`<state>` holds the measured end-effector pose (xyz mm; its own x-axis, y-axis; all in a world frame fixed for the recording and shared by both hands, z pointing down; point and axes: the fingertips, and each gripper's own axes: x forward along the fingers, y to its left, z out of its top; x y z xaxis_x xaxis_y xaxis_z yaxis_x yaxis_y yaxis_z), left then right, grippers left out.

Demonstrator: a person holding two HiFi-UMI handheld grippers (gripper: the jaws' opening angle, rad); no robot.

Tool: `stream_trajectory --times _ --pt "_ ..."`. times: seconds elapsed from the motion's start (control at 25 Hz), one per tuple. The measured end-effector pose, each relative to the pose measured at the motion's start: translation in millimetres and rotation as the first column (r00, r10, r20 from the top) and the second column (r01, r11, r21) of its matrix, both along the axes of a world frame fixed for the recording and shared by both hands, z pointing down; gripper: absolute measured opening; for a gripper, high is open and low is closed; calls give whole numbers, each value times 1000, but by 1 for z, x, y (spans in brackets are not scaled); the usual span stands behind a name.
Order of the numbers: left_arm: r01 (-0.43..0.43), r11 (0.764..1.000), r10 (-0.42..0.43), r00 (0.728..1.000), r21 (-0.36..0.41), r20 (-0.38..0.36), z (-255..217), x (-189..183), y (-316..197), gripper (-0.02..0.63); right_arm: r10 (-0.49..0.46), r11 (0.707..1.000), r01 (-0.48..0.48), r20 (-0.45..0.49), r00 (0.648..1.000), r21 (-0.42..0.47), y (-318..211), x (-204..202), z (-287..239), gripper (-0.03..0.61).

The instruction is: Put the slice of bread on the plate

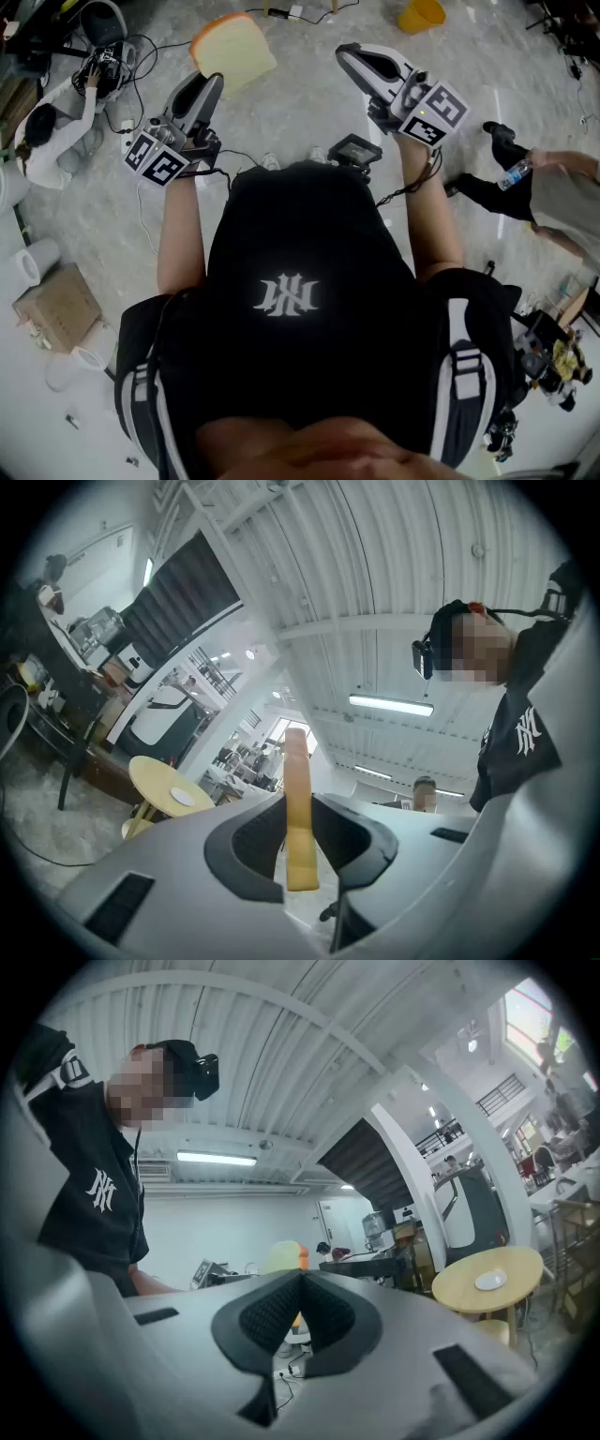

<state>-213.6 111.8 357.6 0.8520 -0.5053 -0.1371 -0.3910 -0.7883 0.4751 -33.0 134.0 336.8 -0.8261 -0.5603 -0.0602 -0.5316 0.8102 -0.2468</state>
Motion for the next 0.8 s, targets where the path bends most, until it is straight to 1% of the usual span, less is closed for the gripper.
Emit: stream_trajectory --times 0.28,0.4,0.48,0.6,0.72,0.8 --pt "-10 1000 10 1000 13 -4 -2 4 3 97 -2 1000 2 -22 1000 -8 2 1 5 1" --pt "-18 1000 18 1000 22 0 -4 5 3 97 11 1000 -11 33 999 -2 -2 5 -4 3" --pt "-26 1000 26 1000 12 -1 -2 7 4 97 35 999 -35 67 997 5 -4 10 -9 4" --pt "-34 999 35 999 3 -3 1 9 5 97 67 996 -71 92 993 45 -4 17 -16 5" --pt "-22 1000 22 1000 19 4 1 11 2 97 47 995 -58 127 991 87 -4 15 -27 6" --pt "-21 1000 21 1000 19 11 3 11 2 97 26 995 -39 125 992 97 -3 8 -30 5"
